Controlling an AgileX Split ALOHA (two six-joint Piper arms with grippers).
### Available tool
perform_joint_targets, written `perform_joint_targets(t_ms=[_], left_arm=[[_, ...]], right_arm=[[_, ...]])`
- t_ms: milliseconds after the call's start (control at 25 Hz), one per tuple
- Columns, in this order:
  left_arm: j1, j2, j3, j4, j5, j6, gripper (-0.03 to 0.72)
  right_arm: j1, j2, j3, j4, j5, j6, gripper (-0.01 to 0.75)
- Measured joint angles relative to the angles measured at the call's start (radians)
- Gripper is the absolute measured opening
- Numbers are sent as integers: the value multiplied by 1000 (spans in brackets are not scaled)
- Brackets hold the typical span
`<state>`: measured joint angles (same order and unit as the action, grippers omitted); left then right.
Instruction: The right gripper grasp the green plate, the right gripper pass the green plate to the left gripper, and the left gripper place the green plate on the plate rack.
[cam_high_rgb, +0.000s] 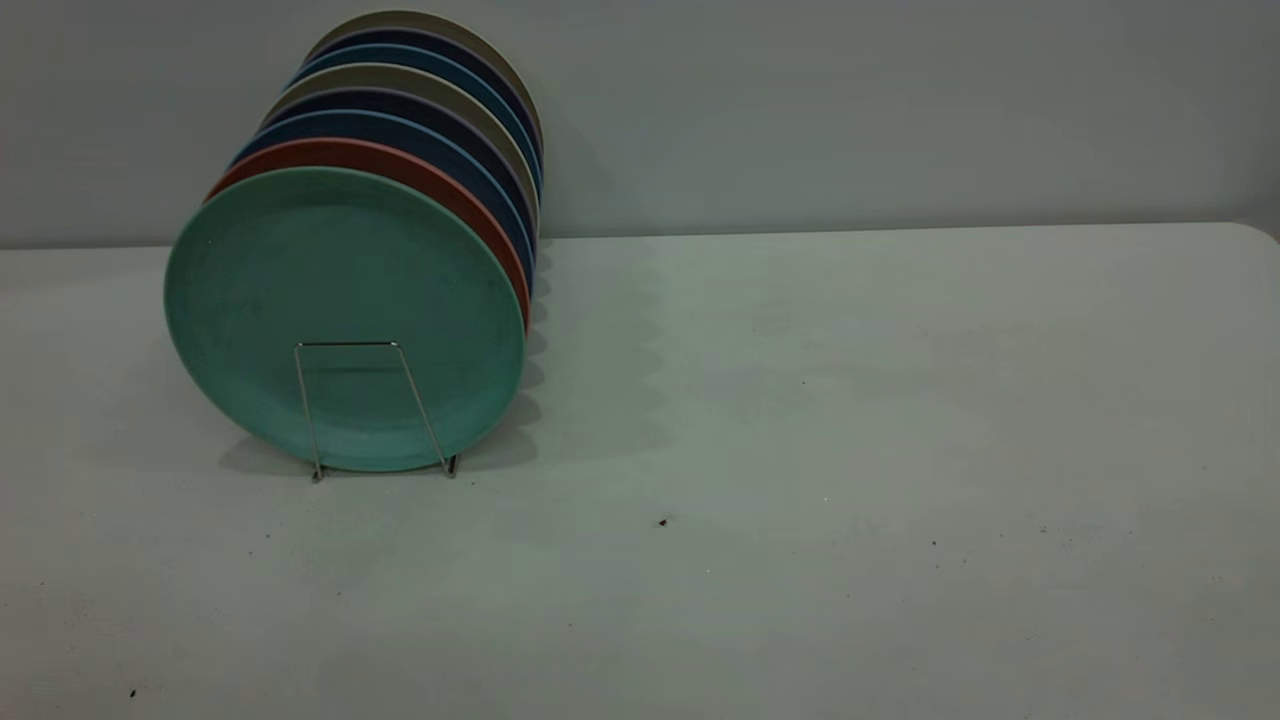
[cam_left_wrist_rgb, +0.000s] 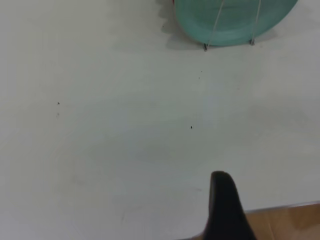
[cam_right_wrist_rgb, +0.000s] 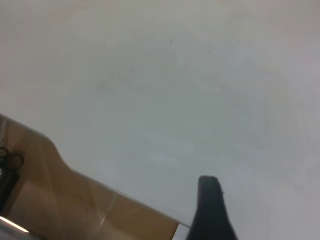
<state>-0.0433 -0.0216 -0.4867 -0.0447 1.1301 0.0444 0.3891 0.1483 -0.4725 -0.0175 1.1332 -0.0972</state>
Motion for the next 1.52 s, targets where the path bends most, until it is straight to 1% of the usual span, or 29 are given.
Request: perform_joint_targets(t_ms=[480,520,640,720,840,1040,1320,1520], left_arm=[[0,0,0,-4,0,1,501],[0,0,0,-4,0,1,501],[0,0,0,-5,0,1,501],[0,0,0,-5,0,1,501],[0,0,0,-5,0,1,501],[0,0,0,-5,0,0,501],[0,0,0,-5,0,0,501],[0,0,0,-5,0,-2,501]], right_arm=[[-5,-2,0,0,-1,0,564],[-23,-5,0,1,-1,0,564],[-141,-12,0,2,-1,0,564],[-201,-27,0,2,-1,0,564],[-263,-79,0,2,-1,0,564],[-311,-161,0,2,0,0,564],[-358,-165,0,2,0,0,564],[-375,-165,0,2,0,0,564]])
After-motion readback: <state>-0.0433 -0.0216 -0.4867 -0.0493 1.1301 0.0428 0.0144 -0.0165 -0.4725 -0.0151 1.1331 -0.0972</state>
